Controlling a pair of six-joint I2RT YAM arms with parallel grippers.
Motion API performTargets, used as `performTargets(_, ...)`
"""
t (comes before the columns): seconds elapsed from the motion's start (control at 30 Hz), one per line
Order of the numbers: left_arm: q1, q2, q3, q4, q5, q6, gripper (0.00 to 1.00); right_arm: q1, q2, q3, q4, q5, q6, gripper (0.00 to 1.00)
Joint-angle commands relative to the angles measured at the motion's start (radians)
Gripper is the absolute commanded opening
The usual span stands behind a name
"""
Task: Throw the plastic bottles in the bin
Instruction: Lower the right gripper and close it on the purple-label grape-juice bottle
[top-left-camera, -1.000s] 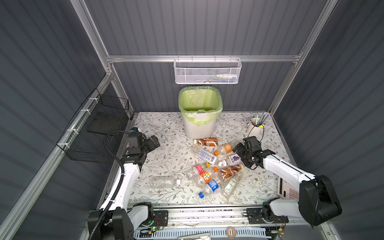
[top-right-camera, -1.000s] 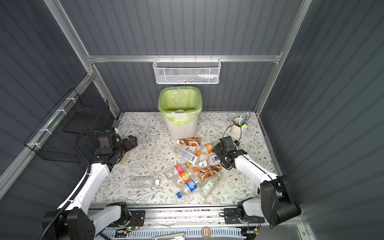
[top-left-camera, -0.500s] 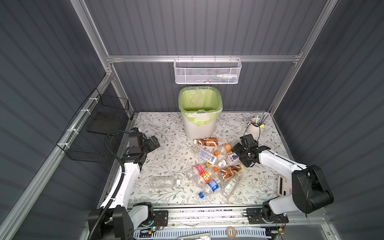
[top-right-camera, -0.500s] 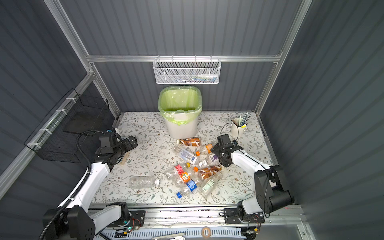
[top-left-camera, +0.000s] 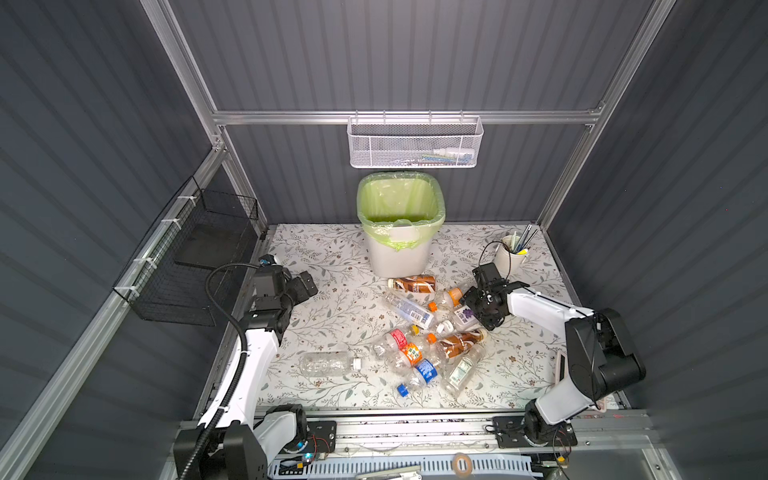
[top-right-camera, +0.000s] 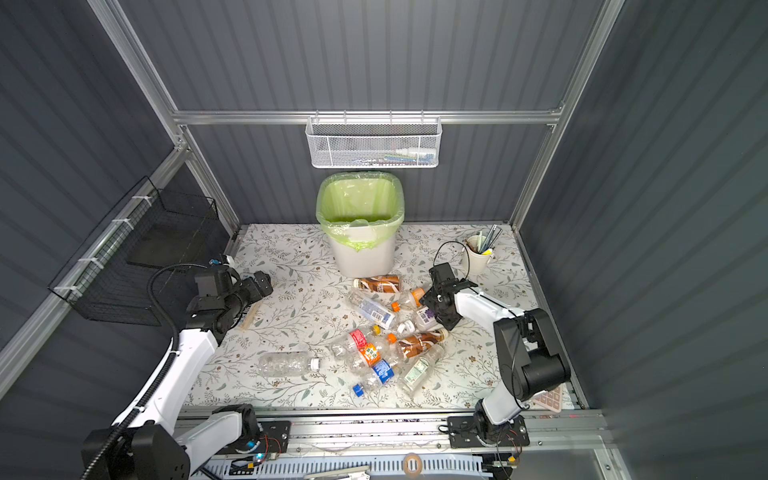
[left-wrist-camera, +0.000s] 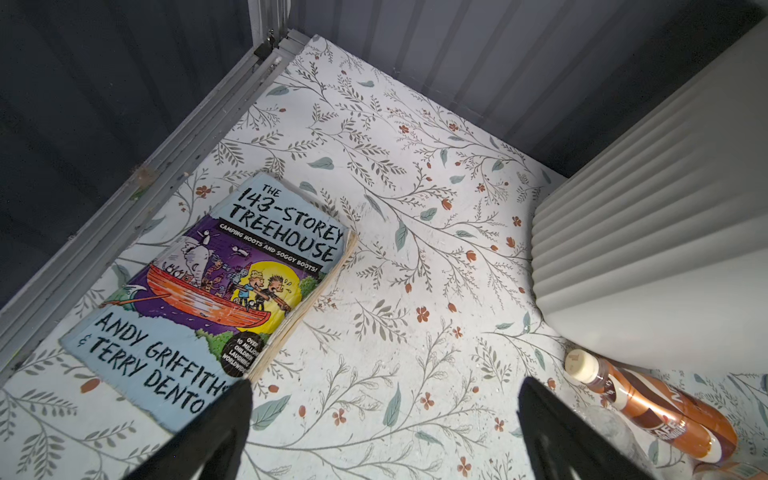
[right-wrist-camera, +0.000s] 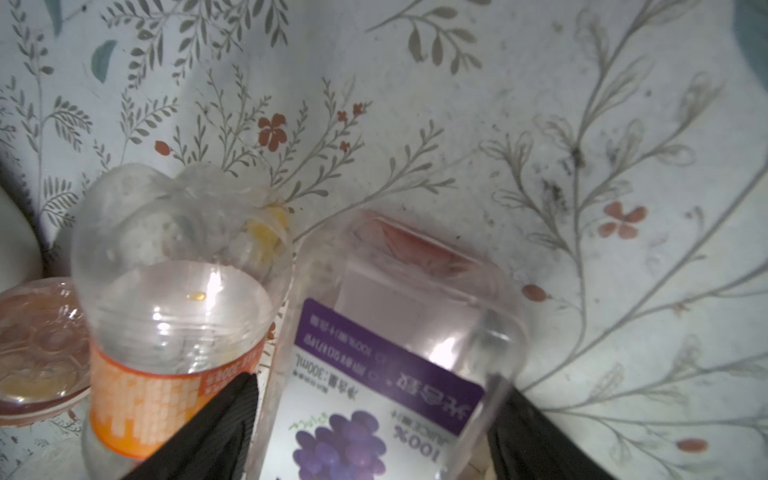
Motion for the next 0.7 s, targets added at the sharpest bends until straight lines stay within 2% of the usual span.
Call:
performTargets(0.0, 0.004, -0.021, 0.011, -0.029, -0.026, 0.018, 1.0, -0.008, 0.028, 0.031, -0.064, -0.006, -0.031, 0.83)
performTargets(0.53, 0.004, -0.051, 0.015, -0.037, -0.046, 0.025, 1.0, -0.025, 0.122, 0.099, -0.121, 0.01, -0.072, 0.75)
performTargets(0.67, 0.004, -0.048, 0.015, -0.037, -0.043, 0.022, 1.0, -0.03, 0.138, 0.109, -0.122, 0.017, -0.079, 0.7)
